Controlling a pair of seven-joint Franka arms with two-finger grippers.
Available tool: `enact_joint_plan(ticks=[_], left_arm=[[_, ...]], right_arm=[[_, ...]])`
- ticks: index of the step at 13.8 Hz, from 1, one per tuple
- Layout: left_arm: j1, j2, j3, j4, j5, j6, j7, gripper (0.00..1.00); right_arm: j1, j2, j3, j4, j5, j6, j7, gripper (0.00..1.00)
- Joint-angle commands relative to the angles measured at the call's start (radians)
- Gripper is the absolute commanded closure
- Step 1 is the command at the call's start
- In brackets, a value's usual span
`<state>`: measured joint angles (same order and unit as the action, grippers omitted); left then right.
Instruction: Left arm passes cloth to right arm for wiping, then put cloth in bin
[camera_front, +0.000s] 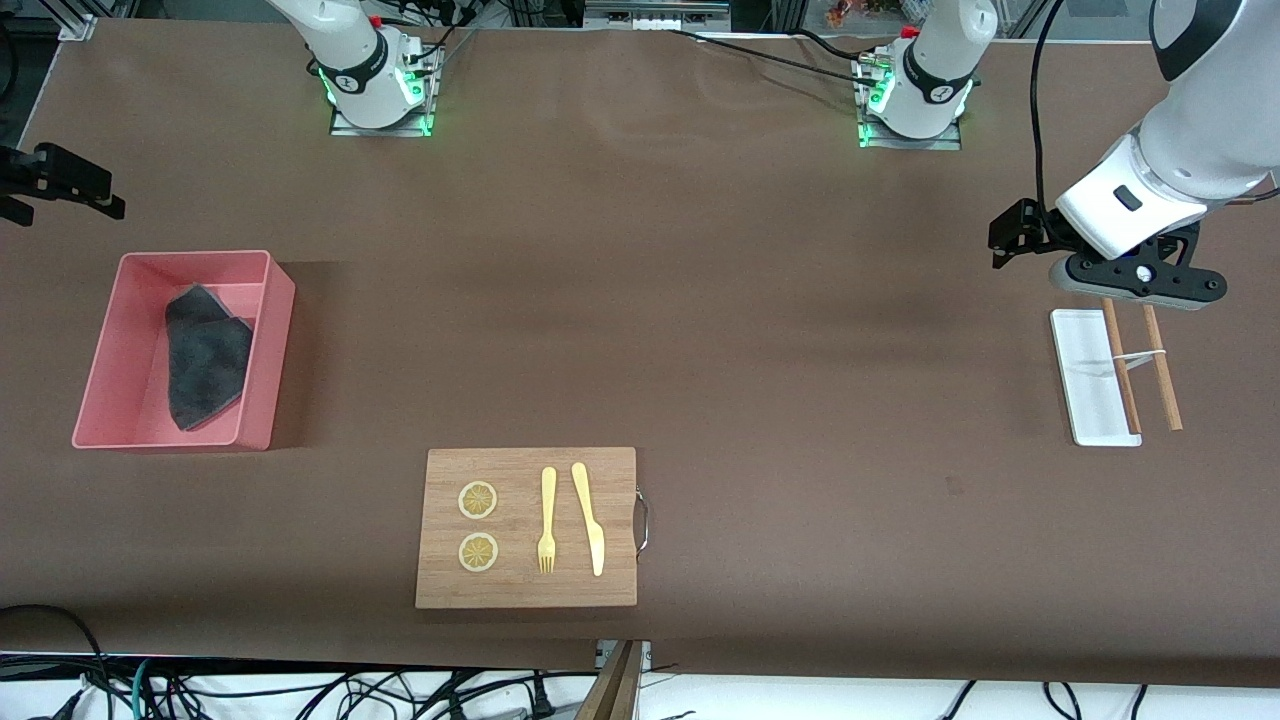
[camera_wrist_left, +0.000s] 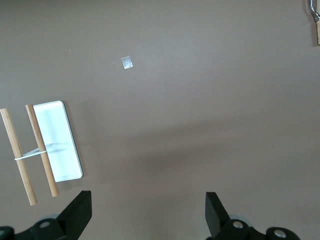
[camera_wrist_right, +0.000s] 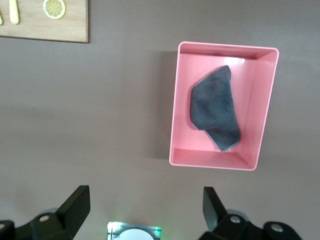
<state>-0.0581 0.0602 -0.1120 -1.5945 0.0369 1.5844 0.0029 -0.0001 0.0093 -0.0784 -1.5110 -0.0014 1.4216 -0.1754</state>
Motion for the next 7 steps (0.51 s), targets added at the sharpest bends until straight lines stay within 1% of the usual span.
enact_joint_plan(ticks=[1,5,7], left_arm=[[-0.002,-0.011,0.000,0.005,-0.009,-0.018,0.002,0.00],[-0.002,-0.014,0.000,0.005,-0.008,-0.018,0.002,0.00],[-0.002,-0.016,0.000,0.005,-0.008,-0.018,0.002,0.00]], right_arm=[[-0.018,-0.020,0.028,-0.006,-0.028,-0.059,0.007,0.00],[-0.015,-0.020,0.032,-0.002,-0.025,-0.076,0.034,0.00],[-0.011,-0.020,0.051,-0.003,-0.025,-0.089,0.135,0.00]])
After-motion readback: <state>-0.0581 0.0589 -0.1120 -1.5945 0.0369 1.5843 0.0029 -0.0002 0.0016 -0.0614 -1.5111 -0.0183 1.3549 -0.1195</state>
